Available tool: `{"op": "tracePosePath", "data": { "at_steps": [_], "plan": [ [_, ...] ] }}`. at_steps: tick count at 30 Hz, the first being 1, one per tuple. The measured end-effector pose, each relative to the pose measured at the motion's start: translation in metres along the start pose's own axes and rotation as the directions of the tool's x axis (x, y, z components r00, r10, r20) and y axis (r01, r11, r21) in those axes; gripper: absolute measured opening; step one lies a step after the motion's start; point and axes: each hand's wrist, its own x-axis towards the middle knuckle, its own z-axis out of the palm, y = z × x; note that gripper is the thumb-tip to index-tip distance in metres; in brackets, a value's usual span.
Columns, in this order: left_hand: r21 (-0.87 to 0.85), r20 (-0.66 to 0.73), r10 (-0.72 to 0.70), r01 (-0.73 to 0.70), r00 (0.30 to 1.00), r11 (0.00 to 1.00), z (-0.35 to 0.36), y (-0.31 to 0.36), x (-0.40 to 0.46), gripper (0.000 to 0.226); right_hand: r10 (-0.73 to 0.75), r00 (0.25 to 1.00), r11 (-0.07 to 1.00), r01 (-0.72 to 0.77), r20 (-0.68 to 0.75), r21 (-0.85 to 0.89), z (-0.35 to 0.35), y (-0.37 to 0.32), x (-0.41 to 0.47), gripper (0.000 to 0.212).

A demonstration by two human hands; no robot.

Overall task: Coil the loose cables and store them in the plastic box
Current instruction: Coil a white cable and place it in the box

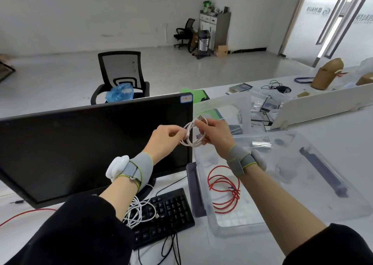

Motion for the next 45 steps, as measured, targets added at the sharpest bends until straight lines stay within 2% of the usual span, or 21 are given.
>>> {"op": "tracePosePath", "data": {
  "at_steps": [3,5,7,10,15,17,19,22,24,28,33,39,45],
  "plan": [
    [-0.055,0.025,-0.009,0.01,1.0,0.998,-0.002,0.003,0.0,0.013,-0.039,0.998,0.999,0.04,0.053,-0.022,0.001,-0.002,0.001,0.028],
    [0.019,-0.013,0.01,-0.01,1.0,1.0,-0.002,0.0,0.002,0.009,-0.066,0.994,0.997,0.068,0.085,-0.026,0.004,-0.003,0.001,0.028],
    [0.138,-0.098,0.02,-0.007,0.995,0.99,-0.004,-0.005,0.004,0.021,-0.069,0.991,0.998,0.07,0.117,-0.001,0.007,-0.003,0.0,0.026],
    [0.064,-0.088,0.026,-0.02,0.996,0.998,-0.01,-0.007,0.002,0.044,-0.048,0.985,0.998,0.041,0.163,0.05,0.012,-0.003,-0.001,0.027],
    [0.12,-0.025,0.061,-0.058,0.998,0.991,-0.013,-0.005,-0.002,0.027,-0.014,0.981,0.994,-0.006,0.191,0.106,0.015,-0.004,-0.001,0.023],
    [0.065,0.055,0.019,-0.023,0.998,0.998,-0.015,-0.004,-0.002,0.021,-0.014,0.976,0.995,-0.009,0.217,0.101,0.015,-0.004,-0.002,0.022],
    [-0.073,0.133,-0.023,0.033,0.991,0.997,-0.018,-0.004,-0.002,0.017,-0.031,0.969,0.996,0.009,0.245,0.088,0.016,-0.005,-0.004,0.023],
    [-0.321,0.178,-0.07,0.125,0.982,0.939,-0.02,-0.003,-0.003,0.024,-0.072,0.965,0.995,0.051,0.251,0.09,0.017,-0.01,-0.003,0.021],
    [-0.395,0.187,-0.082,0.152,0.979,0.906,-0.017,-0.003,-0.001,0.027,-0.082,0.969,0.995,0.067,0.234,0.07,0.017,-0.011,0.0,0.02],
    [-0.307,0.15,-0.109,0.151,0.983,0.94,-0.011,-0.002,0.003,0.027,-0.069,0.979,0.998,0.068,0.191,0.014,0.018,-0.005,0.003,0.018],
    [-0.31,0.11,-0.138,0.166,0.984,0.936,-0.008,-0.004,0.005,0.025,-0.072,0.983,0.997,0.072,0.17,0.001,0.022,0.0,0.003,0.017],
    [-0.476,0.038,-0.251,0.238,0.967,0.847,0.0,-0.008,0.005,0.011,-0.125,0.982,0.98,0.145,0.145,-0.139,0.028,0.003,0.006,0.019],
    [-0.285,-0.146,-0.216,0.169,0.965,0.944,0.003,-0.011,0.007,0.009,-0.098,0.99,0.987,0.11,0.101,-0.119,0.036,0.011,0.006,0.022]
  ]
}}
